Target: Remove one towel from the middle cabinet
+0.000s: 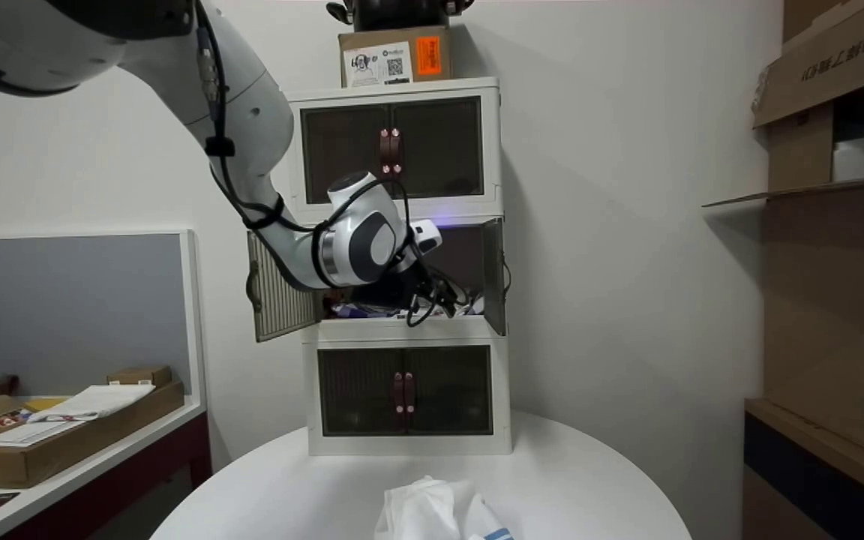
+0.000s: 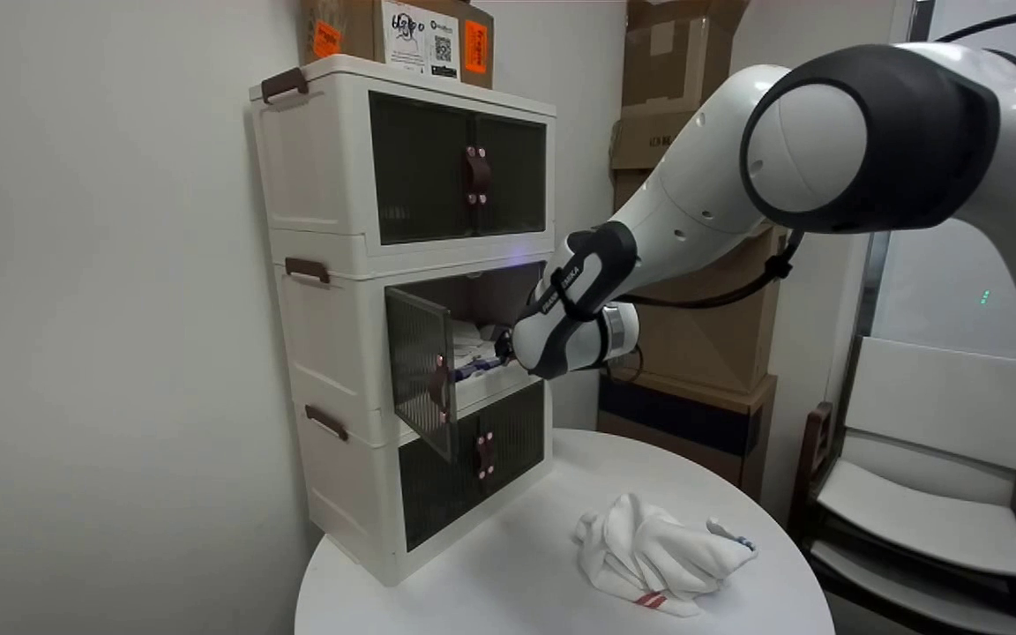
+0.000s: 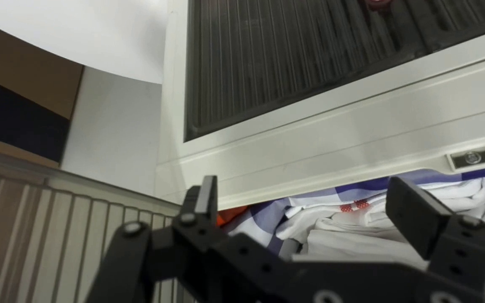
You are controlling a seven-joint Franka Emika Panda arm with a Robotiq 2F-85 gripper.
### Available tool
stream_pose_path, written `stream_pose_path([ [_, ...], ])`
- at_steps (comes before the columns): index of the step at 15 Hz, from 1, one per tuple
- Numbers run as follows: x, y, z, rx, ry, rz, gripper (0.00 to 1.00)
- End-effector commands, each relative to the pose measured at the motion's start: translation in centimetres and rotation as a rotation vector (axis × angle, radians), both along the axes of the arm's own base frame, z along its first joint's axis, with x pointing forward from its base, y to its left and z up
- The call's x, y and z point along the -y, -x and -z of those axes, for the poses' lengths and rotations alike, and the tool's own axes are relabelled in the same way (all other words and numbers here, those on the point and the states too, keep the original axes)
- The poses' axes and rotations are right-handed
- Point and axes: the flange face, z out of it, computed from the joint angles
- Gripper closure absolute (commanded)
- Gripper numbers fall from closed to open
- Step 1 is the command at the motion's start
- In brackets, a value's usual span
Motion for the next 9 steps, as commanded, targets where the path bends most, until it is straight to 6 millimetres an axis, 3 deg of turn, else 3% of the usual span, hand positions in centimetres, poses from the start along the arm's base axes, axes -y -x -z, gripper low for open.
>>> stream_pose_path([
  [1, -1.9, -1.5, 1.2, 0.033, 0.020, -0.027, 0.00],
  [5, -4.8, -3.3, 2.6, 0.053, 0.038, -0.096, 0.00],
  [9, -5.9, -5.2, 3.0, 0.086, 0.071, -0.138, 0.00],
])
